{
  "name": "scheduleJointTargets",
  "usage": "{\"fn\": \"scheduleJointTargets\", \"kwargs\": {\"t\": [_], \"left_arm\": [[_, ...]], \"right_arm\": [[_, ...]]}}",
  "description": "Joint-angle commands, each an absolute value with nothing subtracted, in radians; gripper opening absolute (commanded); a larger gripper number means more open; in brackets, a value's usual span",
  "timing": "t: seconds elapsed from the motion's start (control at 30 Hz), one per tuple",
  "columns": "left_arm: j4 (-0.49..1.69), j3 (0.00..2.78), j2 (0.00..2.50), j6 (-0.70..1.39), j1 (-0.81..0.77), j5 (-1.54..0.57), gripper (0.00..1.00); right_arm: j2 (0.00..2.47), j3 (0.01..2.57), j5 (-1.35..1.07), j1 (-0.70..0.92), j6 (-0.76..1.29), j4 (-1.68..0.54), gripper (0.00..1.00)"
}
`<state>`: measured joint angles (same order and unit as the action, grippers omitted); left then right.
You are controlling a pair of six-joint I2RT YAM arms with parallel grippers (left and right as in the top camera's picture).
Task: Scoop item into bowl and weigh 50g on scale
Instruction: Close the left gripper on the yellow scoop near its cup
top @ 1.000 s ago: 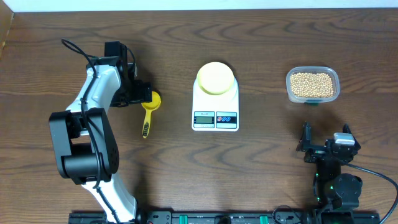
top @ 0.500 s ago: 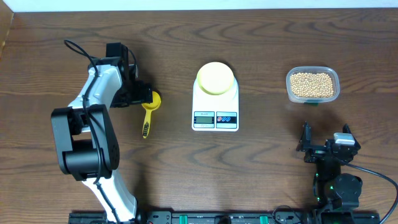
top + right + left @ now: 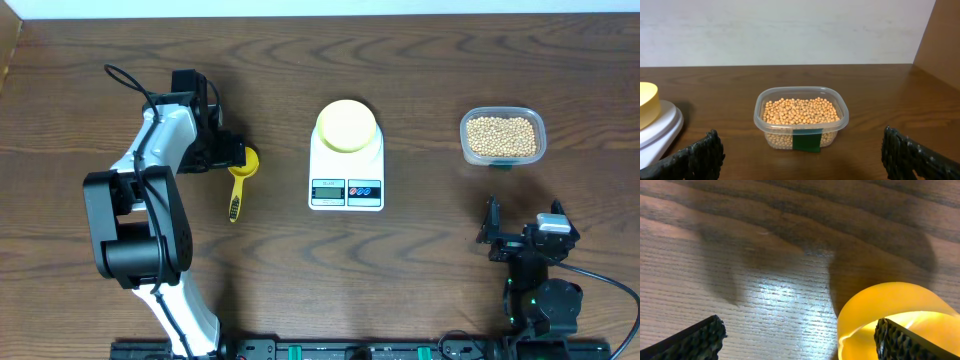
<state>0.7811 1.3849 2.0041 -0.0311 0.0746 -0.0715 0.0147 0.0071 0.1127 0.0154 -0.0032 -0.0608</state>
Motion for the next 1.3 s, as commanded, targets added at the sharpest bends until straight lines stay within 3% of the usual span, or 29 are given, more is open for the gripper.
{"fn": "scheduleJointTargets", "kwargs": {"t": [0.0, 1.17, 1.27], "left_arm": [[0.780, 1.378, 2.018, -0.045, 0.071, -0.059, 0.98], [0.775, 1.354, 2.020, -0.045, 0.071, -0.059, 0.99], [0.770, 1.354, 2.020, -0.045, 0.071, -0.059, 0.89]], "right_arm": [[0.007, 0.006, 0.121, 0.020, 0.014, -0.064, 0.99], [0.007, 0.006, 0.121, 0.020, 0.014, -0.064, 0.99], [0.007, 0.006, 0.121, 0.020, 0.014, -0.064, 0.99]]}}
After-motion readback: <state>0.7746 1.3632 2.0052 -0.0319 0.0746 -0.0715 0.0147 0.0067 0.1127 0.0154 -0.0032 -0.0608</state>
